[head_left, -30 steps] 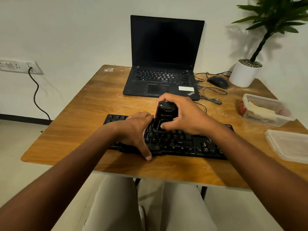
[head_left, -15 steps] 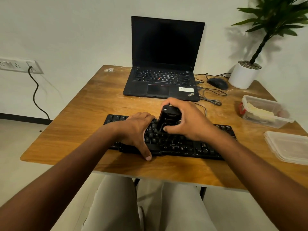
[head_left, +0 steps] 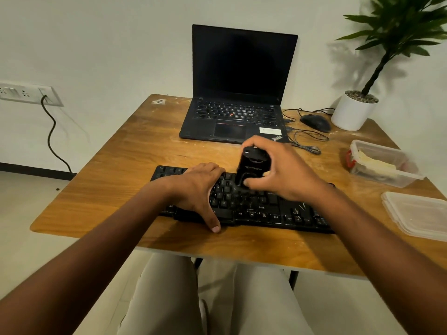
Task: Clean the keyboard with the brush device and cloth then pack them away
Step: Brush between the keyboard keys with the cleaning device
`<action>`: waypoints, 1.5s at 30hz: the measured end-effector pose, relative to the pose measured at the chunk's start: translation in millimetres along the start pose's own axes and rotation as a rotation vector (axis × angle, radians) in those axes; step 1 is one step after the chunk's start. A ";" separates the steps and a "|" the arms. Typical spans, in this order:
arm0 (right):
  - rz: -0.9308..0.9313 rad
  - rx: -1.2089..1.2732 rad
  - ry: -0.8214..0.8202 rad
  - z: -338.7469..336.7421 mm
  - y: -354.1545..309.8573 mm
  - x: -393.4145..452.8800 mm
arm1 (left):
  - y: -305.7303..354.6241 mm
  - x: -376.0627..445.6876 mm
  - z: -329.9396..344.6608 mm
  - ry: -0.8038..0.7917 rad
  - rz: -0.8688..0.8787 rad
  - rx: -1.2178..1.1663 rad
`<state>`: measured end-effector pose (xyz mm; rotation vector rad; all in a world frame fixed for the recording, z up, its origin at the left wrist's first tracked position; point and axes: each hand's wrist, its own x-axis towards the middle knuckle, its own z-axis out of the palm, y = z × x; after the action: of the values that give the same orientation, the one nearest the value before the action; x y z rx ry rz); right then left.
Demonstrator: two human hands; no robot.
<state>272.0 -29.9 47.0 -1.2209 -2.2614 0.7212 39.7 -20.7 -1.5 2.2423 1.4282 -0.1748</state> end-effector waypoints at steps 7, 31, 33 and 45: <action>0.050 -0.065 -0.117 -0.9 15.0 -9.4 | 0.2 -0.7 0.2 -0.010 -0.003 -0.004; 0.037 0.043 -0.070 -0.2 -3.9 -7.6 | 2.2 -3.6 0.2 0.000 -0.012 -0.015; -0.005 0.109 -0.060 18.0 -4.2 -7.9 | 2.3 -3.4 -0.3 0.012 -0.004 -0.023; 0.095 -0.084 -0.106 -23.7 3.0 -22.4 | 4.3 -4.9 -0.3 -0.010 -0.014 -0.001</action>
<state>299.5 -42.3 59.5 -1.3669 -2.3540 0.7483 41.2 -26.0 1.9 2.2278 1.4390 -0.1891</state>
